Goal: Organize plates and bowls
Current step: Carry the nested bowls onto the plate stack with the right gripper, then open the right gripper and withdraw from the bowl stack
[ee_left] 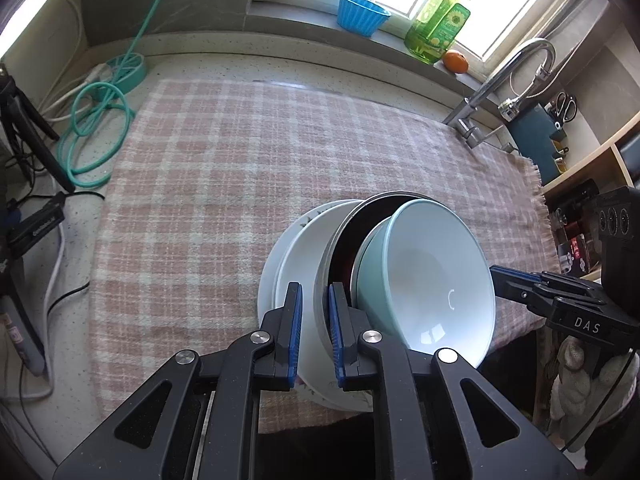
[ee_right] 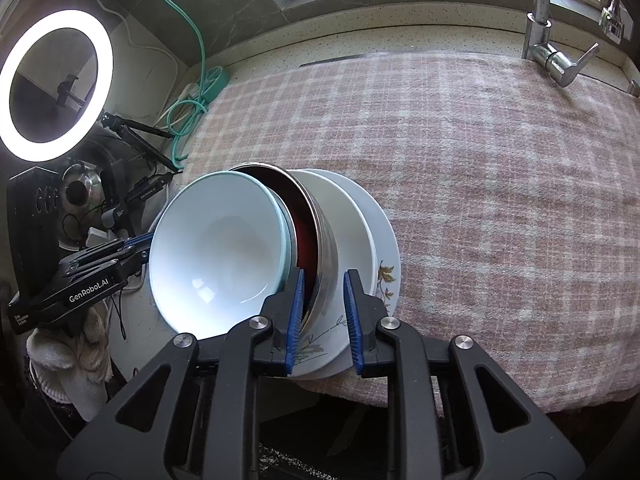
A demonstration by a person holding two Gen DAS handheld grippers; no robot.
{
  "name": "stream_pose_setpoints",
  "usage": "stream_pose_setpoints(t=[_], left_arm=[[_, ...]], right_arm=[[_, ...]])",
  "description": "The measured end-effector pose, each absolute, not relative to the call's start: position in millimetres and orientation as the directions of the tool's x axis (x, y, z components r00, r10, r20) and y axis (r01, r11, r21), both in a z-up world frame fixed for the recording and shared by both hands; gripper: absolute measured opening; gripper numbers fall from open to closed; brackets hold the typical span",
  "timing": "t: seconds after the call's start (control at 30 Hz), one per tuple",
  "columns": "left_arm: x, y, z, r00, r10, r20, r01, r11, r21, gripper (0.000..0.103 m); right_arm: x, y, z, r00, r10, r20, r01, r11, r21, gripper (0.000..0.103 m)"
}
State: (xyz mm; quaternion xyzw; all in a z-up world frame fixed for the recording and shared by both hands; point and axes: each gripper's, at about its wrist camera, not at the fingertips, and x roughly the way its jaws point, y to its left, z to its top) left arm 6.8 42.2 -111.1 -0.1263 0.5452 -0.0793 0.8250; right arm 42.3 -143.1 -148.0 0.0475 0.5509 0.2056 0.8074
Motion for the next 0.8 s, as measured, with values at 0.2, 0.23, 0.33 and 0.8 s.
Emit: stream_pose_setpoints(t=[0.2, 0.23, 0.33, 0.8], left_arm=[[0, 44, -103, 0.431, -0.231, -0.872, 0.000, 0.967, -0.256, 0.014], [-1, 45, -101, 0.437, -0.226, -0.871, 0.000, 0.968, -0.252, 0.018], [-4, 47, -96, 0.457, -0.207, -0.865, -0.001, 0.973, -0.233, 0.020], [-35, 36, -64, 0.566, -0.141, -0.812, 0.005, 0.986, -0.167, 0.066]], right_arm=[[35, -146, -134, 0.358, 0.379, -0.854, -0.298, 0.913, 0.280, 0.047], [33, -146, -131, 0.374, 0.371, -0.850, -0.304, 0.915, 0.265, 0.048], [26, -148, -122, 0.417, 0.357, -0.836, -0.316, 0.919, 0.235, 0.049], [-9, -161, -83, 0.604, 0.319, -0.730, -0.311, 0.938, 0.152, 0.085]])
